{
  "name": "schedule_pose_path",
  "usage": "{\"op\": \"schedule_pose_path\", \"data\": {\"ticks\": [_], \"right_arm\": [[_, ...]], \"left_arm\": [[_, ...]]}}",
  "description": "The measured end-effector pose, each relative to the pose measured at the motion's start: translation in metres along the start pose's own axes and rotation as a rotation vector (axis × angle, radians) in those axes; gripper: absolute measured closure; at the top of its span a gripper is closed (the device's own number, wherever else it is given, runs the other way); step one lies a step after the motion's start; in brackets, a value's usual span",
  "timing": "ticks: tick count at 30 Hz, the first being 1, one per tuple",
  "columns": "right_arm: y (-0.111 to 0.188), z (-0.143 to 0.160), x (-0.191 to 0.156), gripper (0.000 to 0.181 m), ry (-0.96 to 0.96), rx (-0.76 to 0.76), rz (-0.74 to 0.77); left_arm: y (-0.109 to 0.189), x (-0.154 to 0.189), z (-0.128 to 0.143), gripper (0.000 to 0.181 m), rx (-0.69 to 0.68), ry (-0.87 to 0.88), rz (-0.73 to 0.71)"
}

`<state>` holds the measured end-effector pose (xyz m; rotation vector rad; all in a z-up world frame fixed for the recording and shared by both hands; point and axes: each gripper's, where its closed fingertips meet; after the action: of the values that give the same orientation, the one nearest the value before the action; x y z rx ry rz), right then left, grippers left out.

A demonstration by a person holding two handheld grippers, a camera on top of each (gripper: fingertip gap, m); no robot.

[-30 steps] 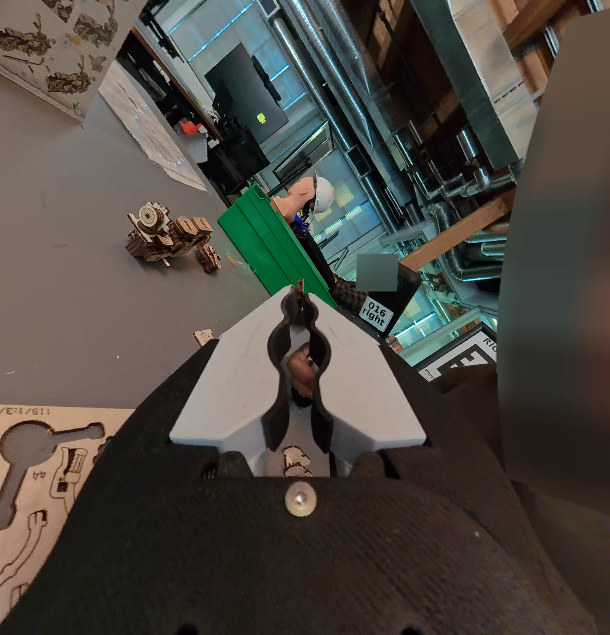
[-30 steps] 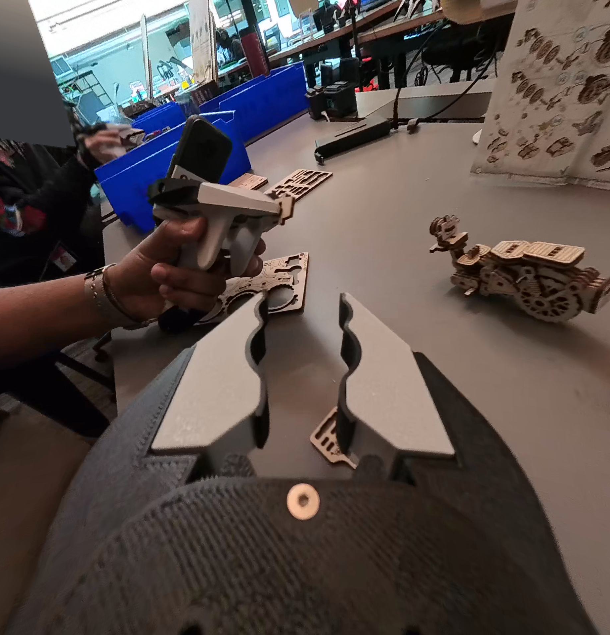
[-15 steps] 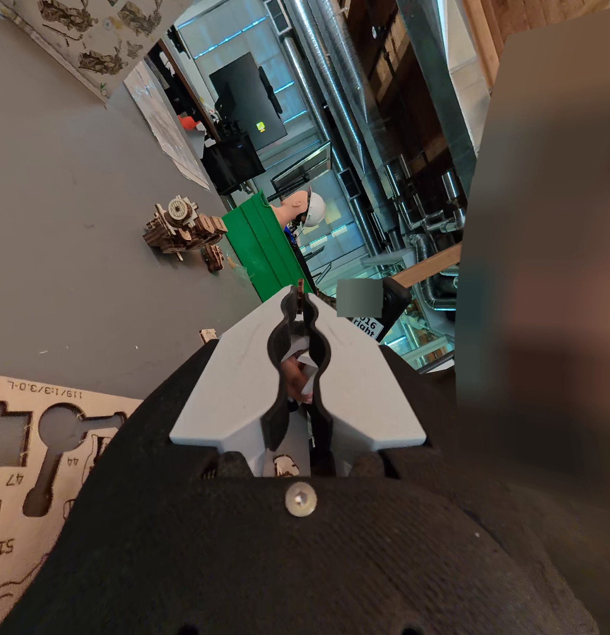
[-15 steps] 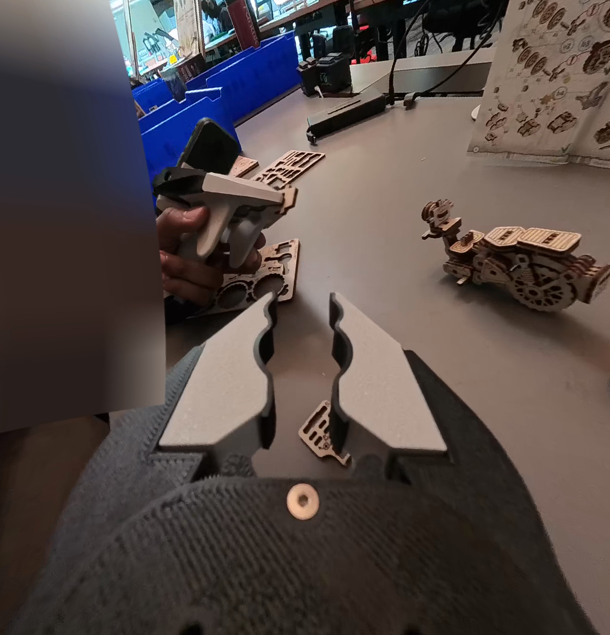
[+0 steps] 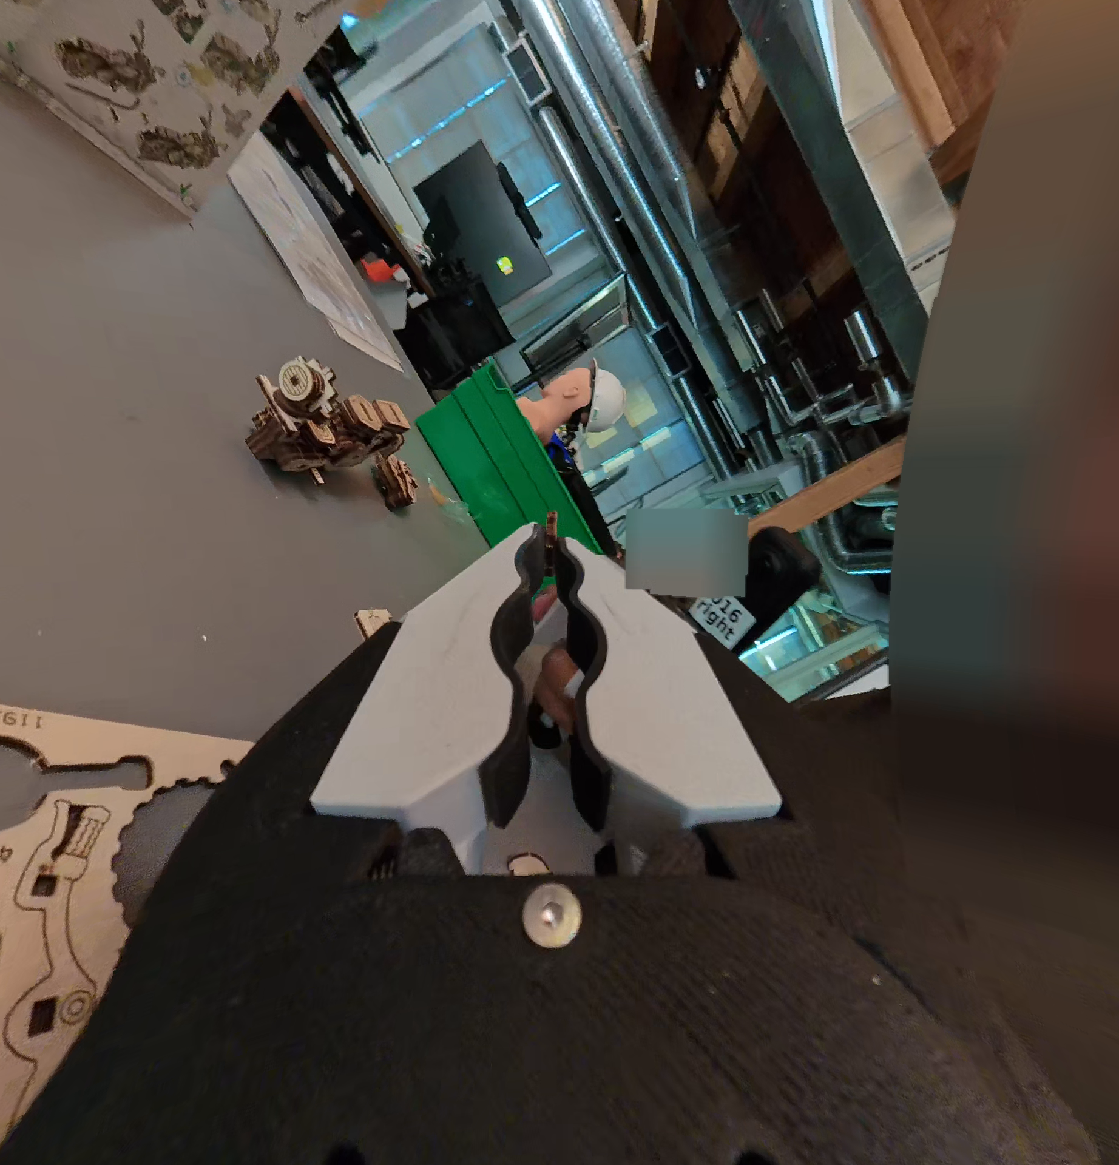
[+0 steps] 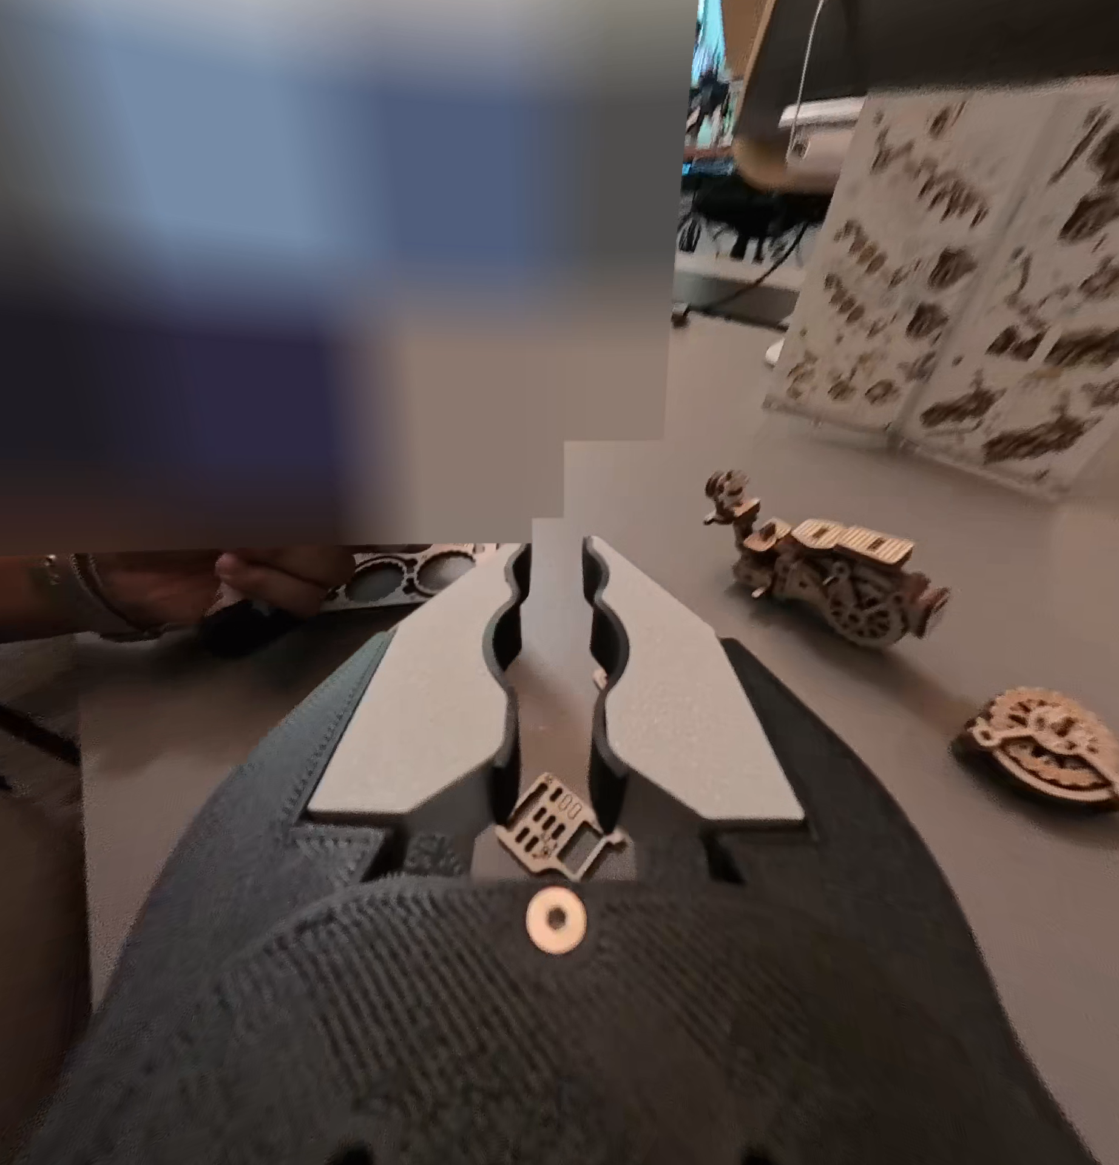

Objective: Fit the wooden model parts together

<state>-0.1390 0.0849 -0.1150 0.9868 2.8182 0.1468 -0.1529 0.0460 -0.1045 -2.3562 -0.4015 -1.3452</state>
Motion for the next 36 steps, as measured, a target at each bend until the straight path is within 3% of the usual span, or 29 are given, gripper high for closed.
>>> {"op": "schedule_pose_path", "data": {"ticks": [1, 15, 36], "right_arm": [[0.001, -0.003, -0.001, 0.167, 0.019, 0.019, 0.006], [-0.006, 0.012, -0.018, 0.164, 0.038, -0.058, -0.054], [-0.005, 0.011, -0.017, 0.163, 0.036, -0.045, -0.049]], "left_arm": [[0.0, 0.001, 0.001, 0.181, 0.004, -0.023, -0.011], [-0.008, 0.004, 0.02, 0.181, -0.021, -0.066, -0.047], [-0.014, 0.01, 0.036, 0.181, -0.066, -0.067, -0.026]]}}
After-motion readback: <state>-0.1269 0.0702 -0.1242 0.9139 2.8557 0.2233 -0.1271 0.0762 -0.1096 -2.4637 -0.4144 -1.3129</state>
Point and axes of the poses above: each gripper's, where its closed fingertips meet, y back along the fingers, z out of its underside, x = y × z across the jaws, and after that the axes turned 3 degrees about x, right-handed
